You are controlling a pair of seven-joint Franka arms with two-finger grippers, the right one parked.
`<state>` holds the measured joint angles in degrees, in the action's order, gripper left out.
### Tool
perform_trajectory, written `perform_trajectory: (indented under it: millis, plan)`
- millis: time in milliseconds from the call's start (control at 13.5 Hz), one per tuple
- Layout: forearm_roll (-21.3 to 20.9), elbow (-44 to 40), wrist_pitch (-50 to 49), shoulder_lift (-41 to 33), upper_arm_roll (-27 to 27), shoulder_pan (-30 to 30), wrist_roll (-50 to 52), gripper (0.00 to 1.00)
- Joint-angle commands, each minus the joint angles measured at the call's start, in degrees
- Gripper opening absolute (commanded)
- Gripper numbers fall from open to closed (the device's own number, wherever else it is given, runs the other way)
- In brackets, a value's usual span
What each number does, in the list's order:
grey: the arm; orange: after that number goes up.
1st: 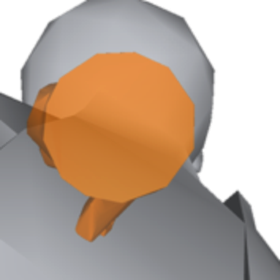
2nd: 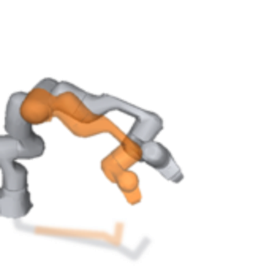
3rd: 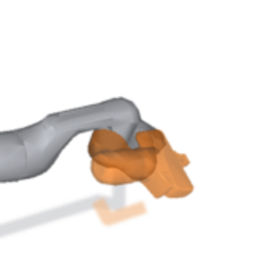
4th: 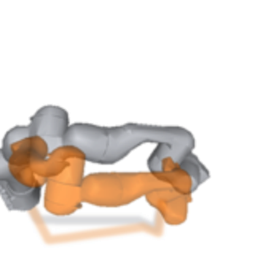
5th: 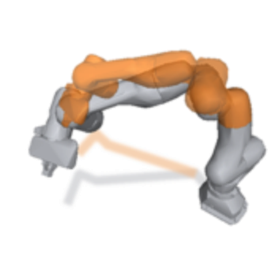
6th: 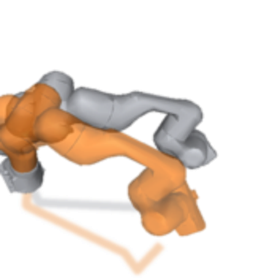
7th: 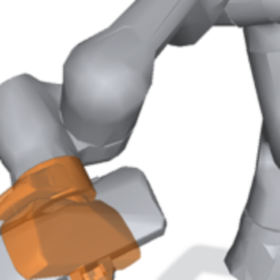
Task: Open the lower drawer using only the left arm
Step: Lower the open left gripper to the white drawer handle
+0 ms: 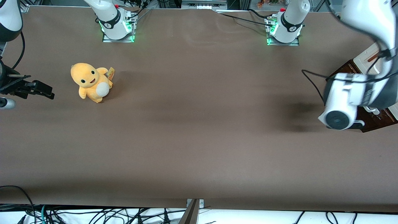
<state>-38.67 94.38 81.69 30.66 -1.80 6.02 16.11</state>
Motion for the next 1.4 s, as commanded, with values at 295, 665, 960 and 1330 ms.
perform_trajectory:
  millis: [295, 665, 960, 1330]
  plan:
    - [-15.01, -1.13, -4.70, 9.67, -0.39, 0.58, 2.61, 1.00]
    - [-20.91, -1.13, -4.87, 13.19, -1.01, -1.27, 3.05, 1.00]
    - [-25.39, -1.30, -4.70, 16.00, -1.62, -3.55, 4.45, 1.00]
    - [-25.75, -1.92, -4.78, 17.15, -1.62, -3.65, 5.67, 0.83]
